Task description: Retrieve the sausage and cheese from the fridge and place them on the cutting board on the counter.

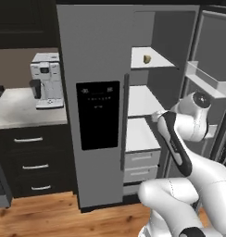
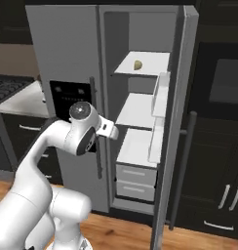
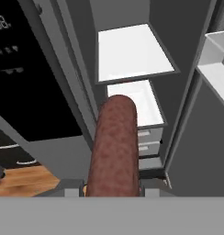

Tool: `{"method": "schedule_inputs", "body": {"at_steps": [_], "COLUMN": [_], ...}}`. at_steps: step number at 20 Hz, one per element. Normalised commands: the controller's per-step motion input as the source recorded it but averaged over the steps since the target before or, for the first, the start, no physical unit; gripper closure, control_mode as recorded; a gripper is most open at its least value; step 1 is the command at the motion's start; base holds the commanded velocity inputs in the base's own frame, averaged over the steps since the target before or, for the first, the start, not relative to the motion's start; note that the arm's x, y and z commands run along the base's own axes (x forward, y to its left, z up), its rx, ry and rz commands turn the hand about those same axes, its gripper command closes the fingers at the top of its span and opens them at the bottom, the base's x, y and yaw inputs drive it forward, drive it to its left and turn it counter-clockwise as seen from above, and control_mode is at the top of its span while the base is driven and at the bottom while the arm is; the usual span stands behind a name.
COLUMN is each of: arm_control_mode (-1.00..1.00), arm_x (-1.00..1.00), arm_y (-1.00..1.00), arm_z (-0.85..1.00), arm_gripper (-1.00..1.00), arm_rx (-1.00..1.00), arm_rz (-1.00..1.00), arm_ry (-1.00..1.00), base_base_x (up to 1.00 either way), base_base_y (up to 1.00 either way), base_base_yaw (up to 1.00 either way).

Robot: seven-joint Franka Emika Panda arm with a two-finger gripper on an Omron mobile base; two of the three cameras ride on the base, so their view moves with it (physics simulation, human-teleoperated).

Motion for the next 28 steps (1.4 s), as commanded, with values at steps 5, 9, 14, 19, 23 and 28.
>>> {"method": "schedule_inputs", "body": {"at_steps": [5, 9, 14, 19, 23, 28], "arm_control_mode": [1.0, 1.0, 1.0, 1.0, 1.0, 1.0], "arm_x": [0.0, 0.0, 0.0, 0.0, 0.0, 0.0], "arm_y": [0.0, 0.0, 0.0, 0.0, 0.0, 0.0], "arm_z": [0.0, 0.0, 0.0, 0.0, 0.0, 0.0], "arm_gripper": [1.0, 1.0, 1.0, 1.0, 1.0, 1.0], "arm_rx": [0.0, 0.0, 0.0, 0.0, 0.0, 0.0], "arm_rz": [0.0, 0.0, 0.0, 0.0, 0.0, 0.0], "arm_ry": [0.0, 0.0, 0.0, 0.0, 0.0, 0.0], "base_base_x": [-0.49, -0.24, -0.13, -0.11, -0.02, 0.32], "base_base_y": [0.35, 0.3, 0.18, 0.13, 0.13, 0.04], "base_base_yaw": [0.61, 0.82, 0.93, 0.95, 0.89, 0.65]}}
